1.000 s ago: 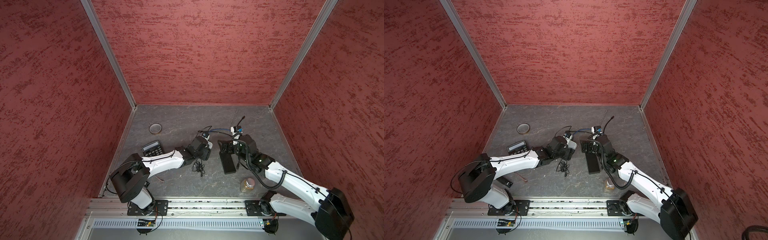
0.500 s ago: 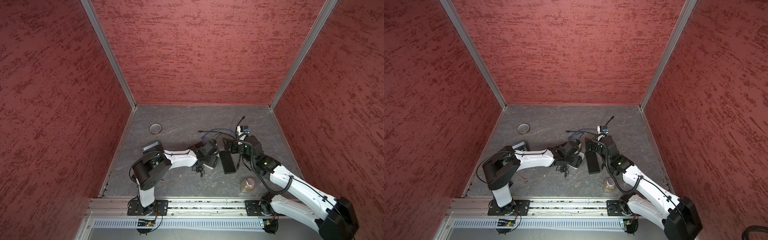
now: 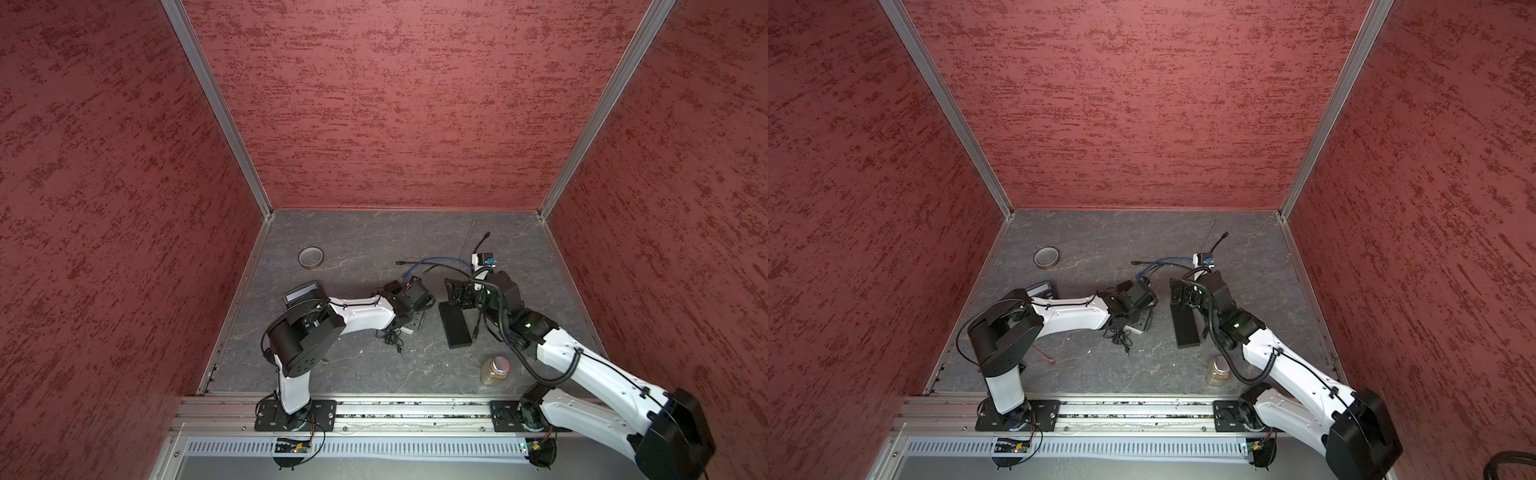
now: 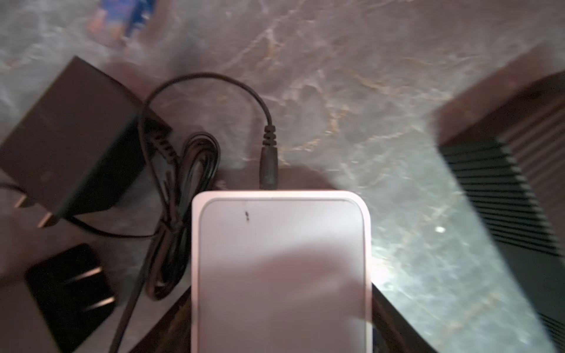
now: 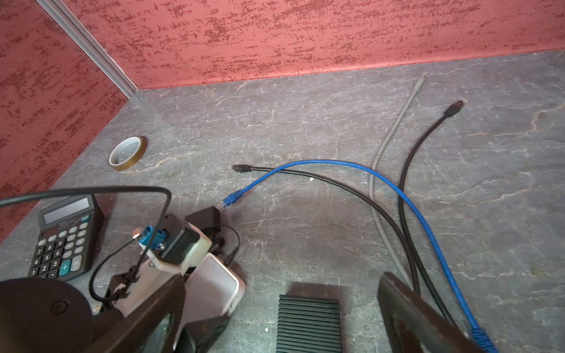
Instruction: Insert the plug into the switch port
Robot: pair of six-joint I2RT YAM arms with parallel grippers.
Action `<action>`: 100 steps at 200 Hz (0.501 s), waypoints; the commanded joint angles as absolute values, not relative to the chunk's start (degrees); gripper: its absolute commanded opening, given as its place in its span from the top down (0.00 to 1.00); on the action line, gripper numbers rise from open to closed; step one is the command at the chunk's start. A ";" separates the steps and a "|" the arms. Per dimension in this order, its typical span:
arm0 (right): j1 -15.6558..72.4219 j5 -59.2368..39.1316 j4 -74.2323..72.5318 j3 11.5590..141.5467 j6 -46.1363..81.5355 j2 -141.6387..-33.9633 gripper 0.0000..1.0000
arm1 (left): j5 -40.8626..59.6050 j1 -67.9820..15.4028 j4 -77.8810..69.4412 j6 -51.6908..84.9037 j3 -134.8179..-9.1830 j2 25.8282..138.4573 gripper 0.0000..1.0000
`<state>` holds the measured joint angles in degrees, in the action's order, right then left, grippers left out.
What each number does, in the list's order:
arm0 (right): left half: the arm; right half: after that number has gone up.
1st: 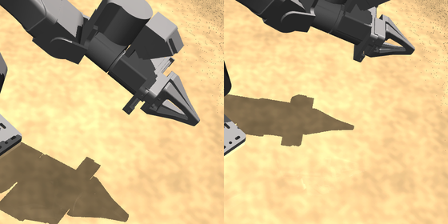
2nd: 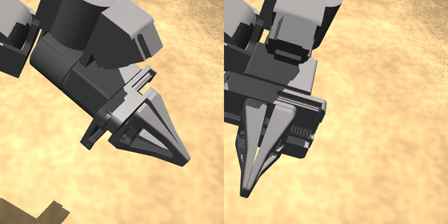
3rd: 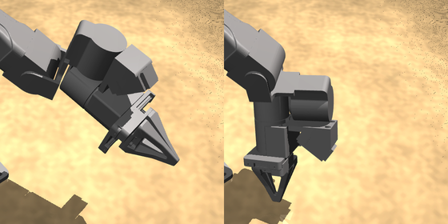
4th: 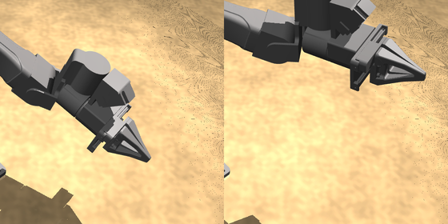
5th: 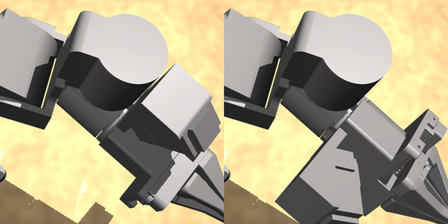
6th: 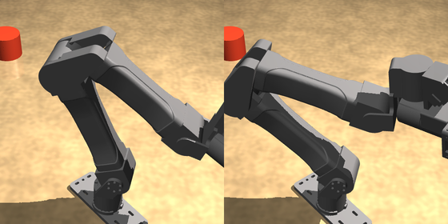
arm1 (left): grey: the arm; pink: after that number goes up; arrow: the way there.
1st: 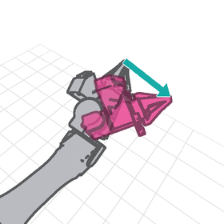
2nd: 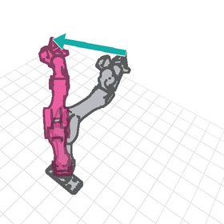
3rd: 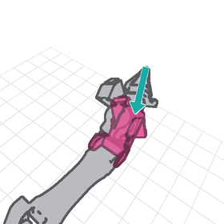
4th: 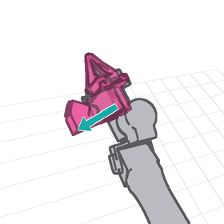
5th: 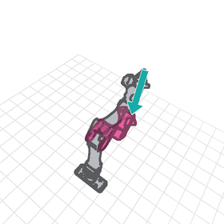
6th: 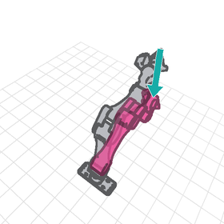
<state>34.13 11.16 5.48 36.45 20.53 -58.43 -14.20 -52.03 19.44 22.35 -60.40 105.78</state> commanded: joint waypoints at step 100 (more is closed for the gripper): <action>32.22 10.26 8.81 40.17 20.78 -64.29 0.01 | -19.25 -46.30 14.69 6.30 -49.95 104.11 0.53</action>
